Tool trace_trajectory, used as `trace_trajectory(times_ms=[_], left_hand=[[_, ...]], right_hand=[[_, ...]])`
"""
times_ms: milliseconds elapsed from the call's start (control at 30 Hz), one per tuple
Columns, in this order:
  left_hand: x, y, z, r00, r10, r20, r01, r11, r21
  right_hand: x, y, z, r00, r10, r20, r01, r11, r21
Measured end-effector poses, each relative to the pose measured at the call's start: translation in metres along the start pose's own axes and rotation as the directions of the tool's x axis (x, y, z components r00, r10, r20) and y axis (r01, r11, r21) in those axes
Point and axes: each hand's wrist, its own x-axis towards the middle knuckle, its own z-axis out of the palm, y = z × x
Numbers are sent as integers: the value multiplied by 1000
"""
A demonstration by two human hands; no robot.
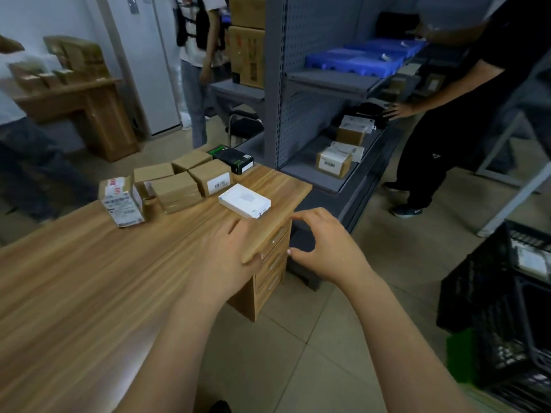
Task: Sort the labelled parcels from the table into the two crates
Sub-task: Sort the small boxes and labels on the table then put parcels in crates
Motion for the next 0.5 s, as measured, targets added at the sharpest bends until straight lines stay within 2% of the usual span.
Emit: trace_trajectory(times_ms=[167,267,500], left_hand=[[80,-52,2,995,17,96,-18,1000,9],[116,-83,9,995,24,99,-21,999,-33],[171,-128,41,985,-49,168,51,999,-8]], right_hand=[[74,7,19,995,96,23,-97,994,52],[113,11,34,992,121,27,-123,990,71],[184,37,59,986,145,88,-151,986,73]])
